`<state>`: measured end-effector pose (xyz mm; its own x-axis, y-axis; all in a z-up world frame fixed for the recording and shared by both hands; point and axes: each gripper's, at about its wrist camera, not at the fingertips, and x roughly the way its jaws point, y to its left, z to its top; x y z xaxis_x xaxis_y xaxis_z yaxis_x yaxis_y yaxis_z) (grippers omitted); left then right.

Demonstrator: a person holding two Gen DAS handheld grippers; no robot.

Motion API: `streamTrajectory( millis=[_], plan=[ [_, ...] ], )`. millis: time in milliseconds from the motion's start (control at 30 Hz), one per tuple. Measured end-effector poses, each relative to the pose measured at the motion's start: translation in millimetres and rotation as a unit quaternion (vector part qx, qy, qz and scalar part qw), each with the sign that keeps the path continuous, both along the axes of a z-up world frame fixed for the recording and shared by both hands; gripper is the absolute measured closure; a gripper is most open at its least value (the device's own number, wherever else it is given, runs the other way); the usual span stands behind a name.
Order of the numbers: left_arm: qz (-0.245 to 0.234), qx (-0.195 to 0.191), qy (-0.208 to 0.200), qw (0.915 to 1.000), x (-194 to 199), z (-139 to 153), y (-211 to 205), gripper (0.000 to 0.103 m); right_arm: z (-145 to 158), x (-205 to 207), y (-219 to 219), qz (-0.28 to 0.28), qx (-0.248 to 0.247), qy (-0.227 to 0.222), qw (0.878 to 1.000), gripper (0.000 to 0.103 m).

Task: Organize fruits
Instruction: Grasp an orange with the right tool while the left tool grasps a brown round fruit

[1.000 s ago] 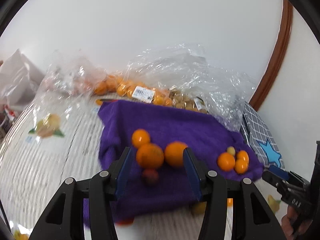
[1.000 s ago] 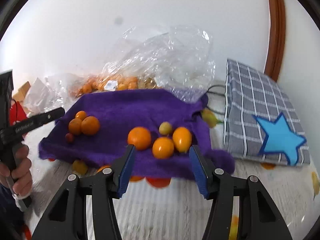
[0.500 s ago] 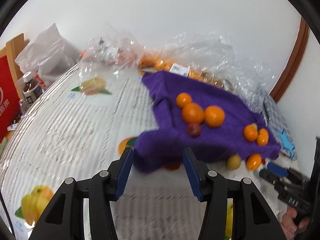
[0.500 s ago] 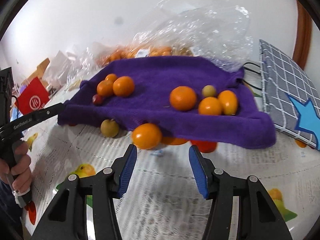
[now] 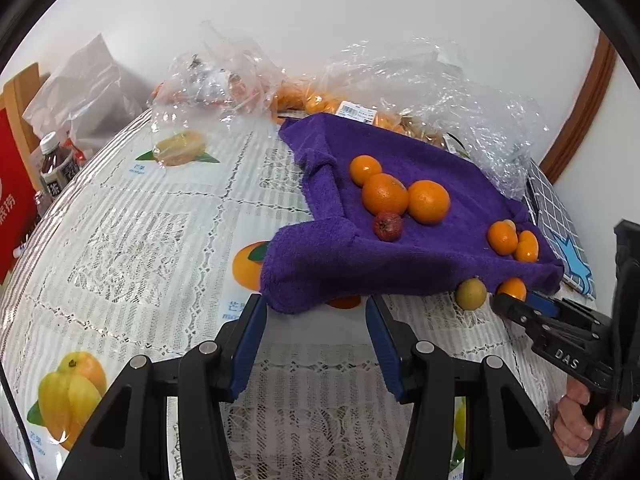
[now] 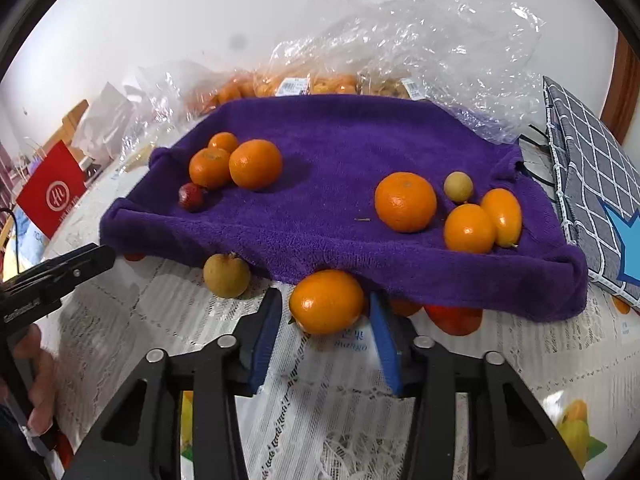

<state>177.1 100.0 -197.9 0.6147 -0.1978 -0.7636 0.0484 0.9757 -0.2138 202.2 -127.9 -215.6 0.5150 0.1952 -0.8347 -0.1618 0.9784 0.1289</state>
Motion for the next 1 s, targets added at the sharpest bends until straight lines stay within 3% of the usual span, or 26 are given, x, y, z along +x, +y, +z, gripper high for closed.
streamTrajectory(
  millis=[567, 800, 1000],
  plan=[
    [-0.054, 0.013, -0.005, 0.9985, -1, 3, -25, 0.053, 14, -37, -55, -0.036, -0.009, -0.034, 0.999, 0.066],
    [-0.084, -0.034, 0.014, 0.9958, -1, 2, -54, 0.054, 15, -53, -79, -0.056, -0.033, -0.049, 0.997, 0.066],
    [-0.104, -0.037, 0.025, 0.9936, 7, -1, -94, 0.054, 12, -63, -92, -0.059, -0.036, -0.050, 0.996, 0.066]
  ],
)
